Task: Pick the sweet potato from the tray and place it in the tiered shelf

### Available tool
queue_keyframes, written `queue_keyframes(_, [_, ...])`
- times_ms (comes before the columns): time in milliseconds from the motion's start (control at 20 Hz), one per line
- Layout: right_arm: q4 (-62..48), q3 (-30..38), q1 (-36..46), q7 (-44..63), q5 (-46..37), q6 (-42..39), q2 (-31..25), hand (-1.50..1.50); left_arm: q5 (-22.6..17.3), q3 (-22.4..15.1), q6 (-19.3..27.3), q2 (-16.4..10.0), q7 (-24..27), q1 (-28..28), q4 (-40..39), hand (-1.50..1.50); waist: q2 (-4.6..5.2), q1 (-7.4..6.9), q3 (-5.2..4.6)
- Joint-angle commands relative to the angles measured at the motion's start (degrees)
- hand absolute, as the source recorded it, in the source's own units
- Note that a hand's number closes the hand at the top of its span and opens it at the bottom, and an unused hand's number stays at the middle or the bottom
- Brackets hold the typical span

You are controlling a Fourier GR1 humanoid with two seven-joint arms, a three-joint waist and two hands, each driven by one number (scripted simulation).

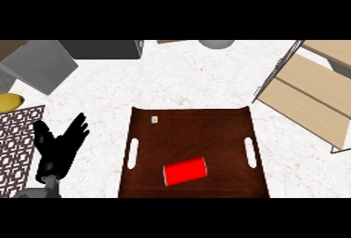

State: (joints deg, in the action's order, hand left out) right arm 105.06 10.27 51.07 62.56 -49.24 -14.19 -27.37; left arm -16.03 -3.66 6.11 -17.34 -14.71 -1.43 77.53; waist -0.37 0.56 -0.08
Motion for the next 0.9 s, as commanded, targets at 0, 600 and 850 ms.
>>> queue_keyframes(0, [-8.54, 5.76, 5.15, 3.08, 4.02, -7.05, -4.37, 1.50, 1.97, -1.22, 1.55, 2.39, 0.81, -2.25, -2.86, 0.00, 0.39, -0.24, 0.00])
queue_keyframes(600, [-17.84, 8.33, 0.15, -9.47, 6.15, -7.66, -10.07, 1.50, 1.11, 2.23, -2.33, 0.63, 0.13, -2.14, -3.04, 0.00, 0.36, -0.73, 0.06])
queue_keyframes(850, [-25.61, 6.09, 0.89, -12.62, 2.26, 0.17, -7.99, 1.50, 1.88, 2.61, -2.52, 0.95, -0.57, -1.16, -1.31, 0.00, 0.44, -1.09, 0.06])
